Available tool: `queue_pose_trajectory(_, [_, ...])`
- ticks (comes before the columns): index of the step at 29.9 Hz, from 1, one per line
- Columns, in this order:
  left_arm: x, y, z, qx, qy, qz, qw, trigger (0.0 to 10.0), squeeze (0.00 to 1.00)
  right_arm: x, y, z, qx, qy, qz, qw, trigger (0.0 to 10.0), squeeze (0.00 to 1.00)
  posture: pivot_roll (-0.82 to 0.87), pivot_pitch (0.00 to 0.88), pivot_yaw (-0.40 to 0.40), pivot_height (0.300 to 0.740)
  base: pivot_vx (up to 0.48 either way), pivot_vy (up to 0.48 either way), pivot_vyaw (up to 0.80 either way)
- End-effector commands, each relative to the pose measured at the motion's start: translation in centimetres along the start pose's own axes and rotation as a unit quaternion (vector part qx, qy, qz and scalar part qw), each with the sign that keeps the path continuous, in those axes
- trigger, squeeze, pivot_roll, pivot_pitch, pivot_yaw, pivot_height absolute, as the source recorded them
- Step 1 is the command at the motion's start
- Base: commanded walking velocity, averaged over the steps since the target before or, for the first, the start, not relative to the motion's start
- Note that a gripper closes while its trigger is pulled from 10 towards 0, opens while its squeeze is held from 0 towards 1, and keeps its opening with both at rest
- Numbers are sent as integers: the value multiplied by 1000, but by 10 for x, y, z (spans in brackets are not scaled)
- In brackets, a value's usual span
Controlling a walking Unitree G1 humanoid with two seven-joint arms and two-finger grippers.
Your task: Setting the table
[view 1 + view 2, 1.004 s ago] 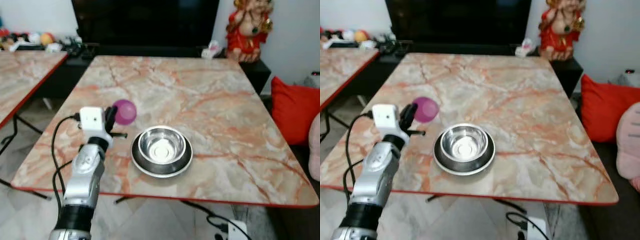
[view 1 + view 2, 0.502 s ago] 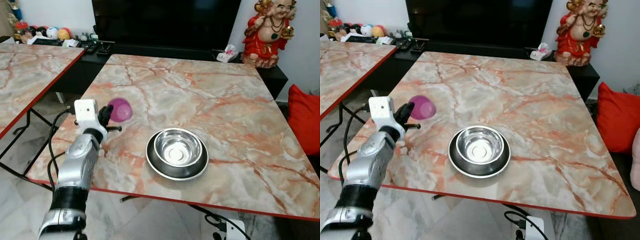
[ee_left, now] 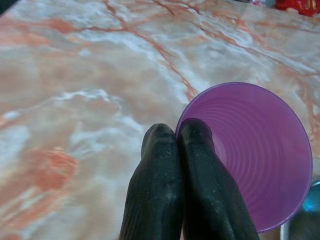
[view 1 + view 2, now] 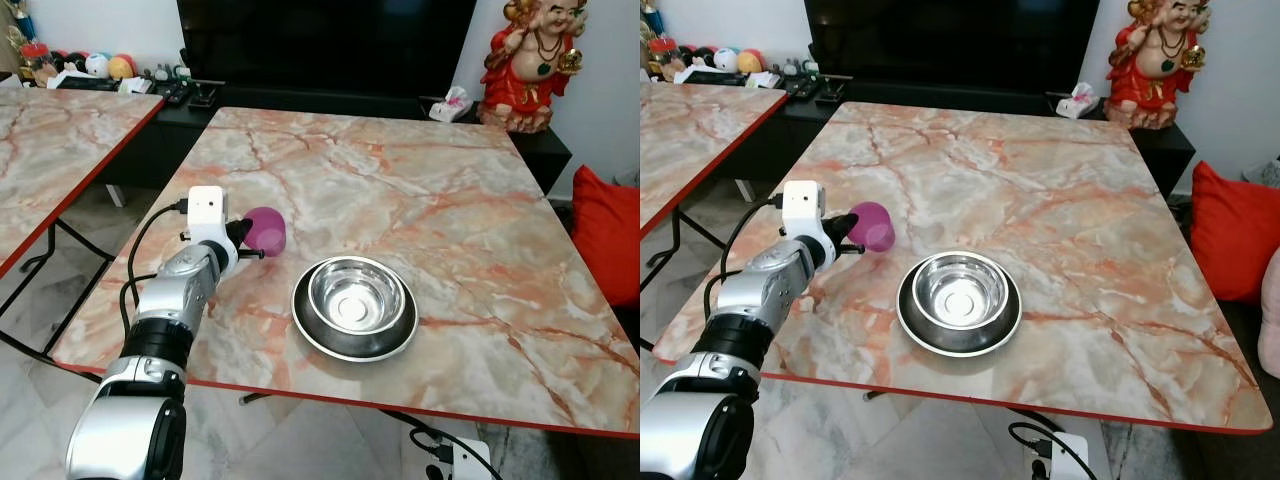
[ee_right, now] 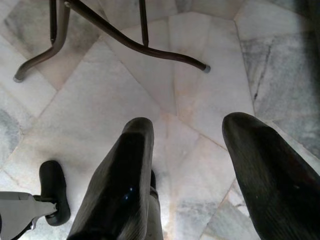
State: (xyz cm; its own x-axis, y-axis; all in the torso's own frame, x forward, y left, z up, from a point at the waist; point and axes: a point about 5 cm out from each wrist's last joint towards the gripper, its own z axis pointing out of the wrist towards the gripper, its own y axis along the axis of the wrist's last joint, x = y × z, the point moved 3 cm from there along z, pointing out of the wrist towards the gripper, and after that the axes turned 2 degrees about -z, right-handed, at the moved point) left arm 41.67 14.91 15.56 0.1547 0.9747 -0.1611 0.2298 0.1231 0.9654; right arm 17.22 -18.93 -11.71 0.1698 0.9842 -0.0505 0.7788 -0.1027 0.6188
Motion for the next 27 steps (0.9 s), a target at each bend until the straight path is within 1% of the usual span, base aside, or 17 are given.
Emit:
queue_pose_trajectory(1, [-4,1,3,5,-3,1,1000,10000,0,-2,0,0,2,-3,0,1000,10000,0,82,0,-52,740,0,0,0])
queue_pose_trajectory(3, [-9,-2,5,16,-8,7,1000,10000,0,-2,0,0,2,-3,0,1000,10000,0,83,0,-51,740,0,0,0])
queue_pose_trajectory(6, [-13,-3,7,23,-13,5,1000,10000,0,-2,0,0,2,-3,0,1000,10000,0,83,0,-50,740,0,0,0])
queue_pose_trajectory(13, [-13,-4,8,27,-12,2,1000,10000,0,-1,0,0,2,-3,1,1000,10000,0,86,0,-48,740,0,0,0])
queue_pose_trajectory(14, [-14,-5,8,28,-13,2,1000,10000,47,-1,0,0,2,-3,1,1000,10000,0,85,0,-47,740,0,0,0])
queue_pose_trajectory(15, [-14,-5,8,29,-14,2,999,10000,47,-1,0,0,2,-3,1,1000,10000,0,85,0,-47,740,0,0,0])
queue_pose_trajectory(16, [-14,-6,9,29,-14,2,999,10000,122,-1,0,0,2,-3,1,1000,10000,0,84,0,-47,740,0,0,0])
queue_pose_trajectory(19, [-16,-6,9,32,-18,0,999,10000,145,-1,0,0,2,-3,2,1000,10000,0,85,0,-47,740,0,0,0])
queue_pose_trajectory(27, [-18,-5,9,33,-24,-4,999,10000,141,-2,0,0,3,-4,1,1000,10000,0,86,0,-49,740,0,0,0])
